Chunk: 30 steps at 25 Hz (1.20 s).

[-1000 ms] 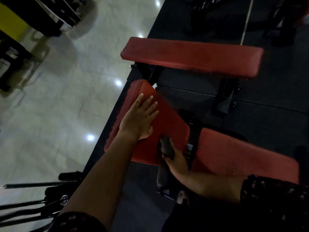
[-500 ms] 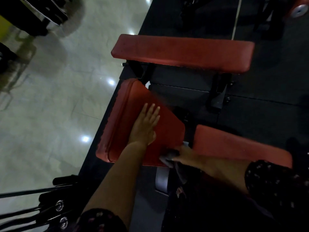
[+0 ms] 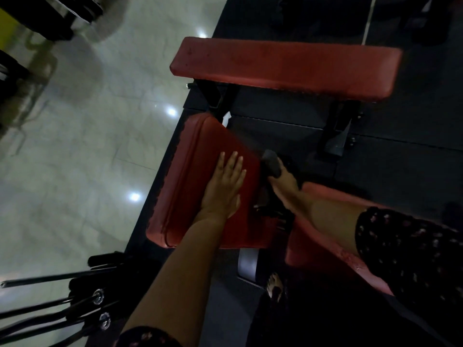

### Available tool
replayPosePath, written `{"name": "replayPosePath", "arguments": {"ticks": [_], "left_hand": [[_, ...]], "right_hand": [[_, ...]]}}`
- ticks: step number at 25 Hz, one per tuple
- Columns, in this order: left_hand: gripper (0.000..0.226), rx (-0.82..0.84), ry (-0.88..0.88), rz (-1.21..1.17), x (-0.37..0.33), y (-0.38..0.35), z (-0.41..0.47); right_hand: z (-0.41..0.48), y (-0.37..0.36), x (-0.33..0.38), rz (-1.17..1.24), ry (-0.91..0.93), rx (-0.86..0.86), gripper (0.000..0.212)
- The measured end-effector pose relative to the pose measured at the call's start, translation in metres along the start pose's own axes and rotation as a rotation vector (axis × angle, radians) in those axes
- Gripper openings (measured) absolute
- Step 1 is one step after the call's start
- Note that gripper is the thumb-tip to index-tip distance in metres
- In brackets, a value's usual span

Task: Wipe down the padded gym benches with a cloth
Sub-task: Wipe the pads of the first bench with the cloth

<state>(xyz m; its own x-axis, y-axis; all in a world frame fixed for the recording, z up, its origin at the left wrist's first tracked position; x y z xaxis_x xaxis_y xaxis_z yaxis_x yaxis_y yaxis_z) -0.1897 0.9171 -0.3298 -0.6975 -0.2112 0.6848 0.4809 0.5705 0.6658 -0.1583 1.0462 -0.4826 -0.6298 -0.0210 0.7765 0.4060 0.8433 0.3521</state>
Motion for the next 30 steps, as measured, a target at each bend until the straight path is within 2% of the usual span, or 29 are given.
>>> {"name": "replayPosePath", "arguments": {"ticks": [3,6,8,10,12,13,16,17,21,23,25,26,30], "left_hand": [[0.070,-0.002,0.000,0.006,-0.001,0.000,0.000],[0.069,0.001,0.003,0.005,-0.001,-0.001,0.001],[0.069,0.003,0.003,0.003,-0.002,-0.001,0.002],[0.069,0.003,0.007,0.004,-0.001,-0.001,0.001],[0.069,0.000,0.008,-0.006,-0.001,0.000,0.000],[0.069,-0.001,0.008,-0.012,-0.001,0.001,0.000],[0.071,0.004,0.014,-0.016,-0.001,0.000,0.002],[0.073,0.008,0.014,-0.009,-0.001,-0.001,0.003],[0.080,0.007,0.010,-0.008,-0.003,-0.003,0.004],[0.081,0.002,0.011,-0.004,-0.004,-0.004,0.004],[0.082,0.002,0.005,0.006,-0.005,-0.005,0.005],[0.083,-0.002,0.004,0.011,-0.005,-0.005,0.005],[0.083,0.001,0.016,0.005,-0.005,-0.005,0.005]], "right_hand": [[-0.062,-0.022,-0.038,0.045,0.019,-0.003,0.080],[-0.122,-0.037,-0.071,0.056,-0.062,0.103,0.068],[-0.154,-0.045,-0.098,-0.083,-0.068,0.188,0.058],[-0.169,-0.051,-0.128,-0.301,-0.033,0.332,0.058],[-0.159,-0.044,-0.133,-0.466,0.015,0.431,0.045],[-0.149,-0.039,-0.126,-0.549,0.095,0.463,0.039],[-0.093,-0.022,-0.084,-0.658,0.297,0.383,0.051],[-0.068,-0.016,-0.065,-0.680,0.332,0.342,0.048],[0.017,0.016,-0.014,-0.557,0.353,0.126,0.032],[0.047,0.031,-0.002,-0.446,0.353,-0.005,0.036],[0.071,0.042,-0.004,-0.377,0.276,-0.144,0.049],[0.076,0.041,-0.010,-0.359,0.212,-0.165,0.057],[0.037,-0.006,-0.045,-0.086,0.109,0.035,0.076]]}}
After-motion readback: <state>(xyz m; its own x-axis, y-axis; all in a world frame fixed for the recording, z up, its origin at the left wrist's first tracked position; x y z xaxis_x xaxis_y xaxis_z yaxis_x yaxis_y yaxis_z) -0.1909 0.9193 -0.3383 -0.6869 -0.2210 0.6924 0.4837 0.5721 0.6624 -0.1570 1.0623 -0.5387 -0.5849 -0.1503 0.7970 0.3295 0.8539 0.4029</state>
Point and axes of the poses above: each hand's wrist, its own z-axis towards the middle knuckle, its own y-axis out of the back of the hand, x = y × z, the point moved 6 cm from there along z, towards the middle knuckle, and after that the axes turned 10 degrees about -x, right-handed, at the moved point
